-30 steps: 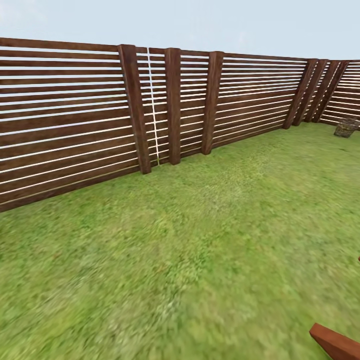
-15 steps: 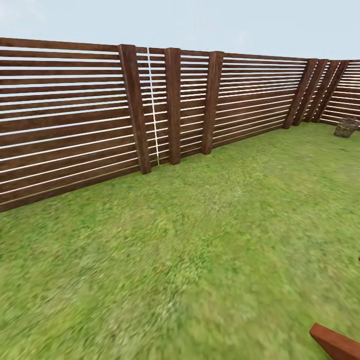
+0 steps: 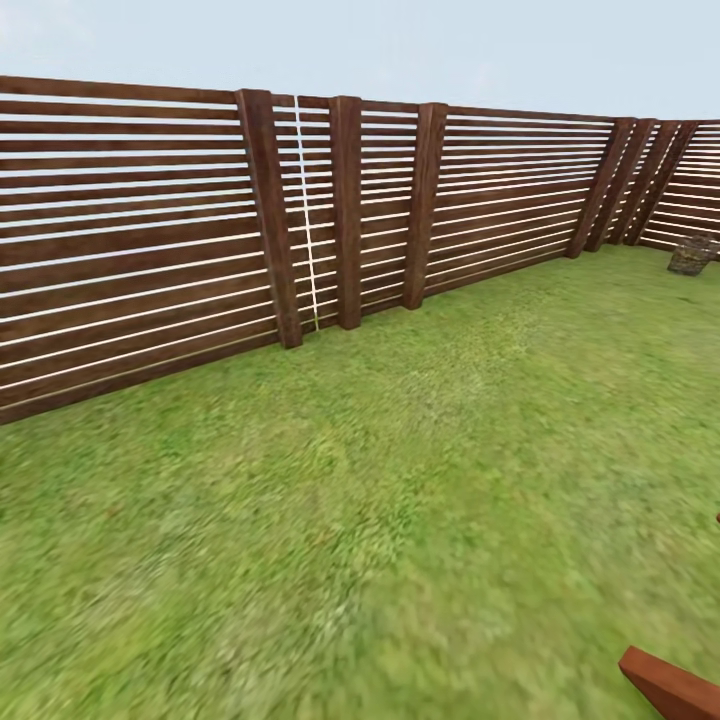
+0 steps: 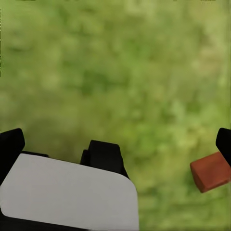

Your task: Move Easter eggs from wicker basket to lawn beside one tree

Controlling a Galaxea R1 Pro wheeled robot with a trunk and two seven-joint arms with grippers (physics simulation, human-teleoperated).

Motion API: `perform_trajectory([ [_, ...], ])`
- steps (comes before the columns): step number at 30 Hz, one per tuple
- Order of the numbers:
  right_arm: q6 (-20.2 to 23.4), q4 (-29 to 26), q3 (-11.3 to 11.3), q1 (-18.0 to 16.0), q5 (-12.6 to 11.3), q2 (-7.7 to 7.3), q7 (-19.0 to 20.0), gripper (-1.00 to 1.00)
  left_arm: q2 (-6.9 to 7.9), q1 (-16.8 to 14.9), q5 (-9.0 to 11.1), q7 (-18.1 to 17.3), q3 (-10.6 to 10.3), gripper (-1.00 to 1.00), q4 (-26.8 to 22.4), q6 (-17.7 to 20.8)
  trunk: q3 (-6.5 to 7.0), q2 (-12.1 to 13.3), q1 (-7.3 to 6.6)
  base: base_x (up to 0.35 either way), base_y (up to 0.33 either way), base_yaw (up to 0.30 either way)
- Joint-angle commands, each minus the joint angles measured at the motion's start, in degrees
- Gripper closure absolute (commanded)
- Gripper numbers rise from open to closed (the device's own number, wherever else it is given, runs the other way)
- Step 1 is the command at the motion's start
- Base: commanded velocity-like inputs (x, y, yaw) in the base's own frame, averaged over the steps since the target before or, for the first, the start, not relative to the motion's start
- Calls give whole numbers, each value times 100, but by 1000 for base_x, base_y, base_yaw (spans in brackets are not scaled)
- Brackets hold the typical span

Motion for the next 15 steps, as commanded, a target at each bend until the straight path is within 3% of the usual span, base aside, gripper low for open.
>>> perform_trajectory([
  [1, -30, 26, 13, -10, 35, 2, -40, -100, -8, -1, -14, 21, 44, -100, -9, 24, 14, 39, -23, 0, 0, 0],
  [10, -38, 25, 18, -10, 38, 2, -40, -100, -9, -1, -16, 49, 43, -100, -2, 44, 176, 400, -221, 10, 0, 0],
  [15, -39, 24, 20, -10, 38, 2, -40, -100, 2, -1, -16, 57, 46, -100, 0, 55, 266, 601, -331, 237, 0, 0],
])
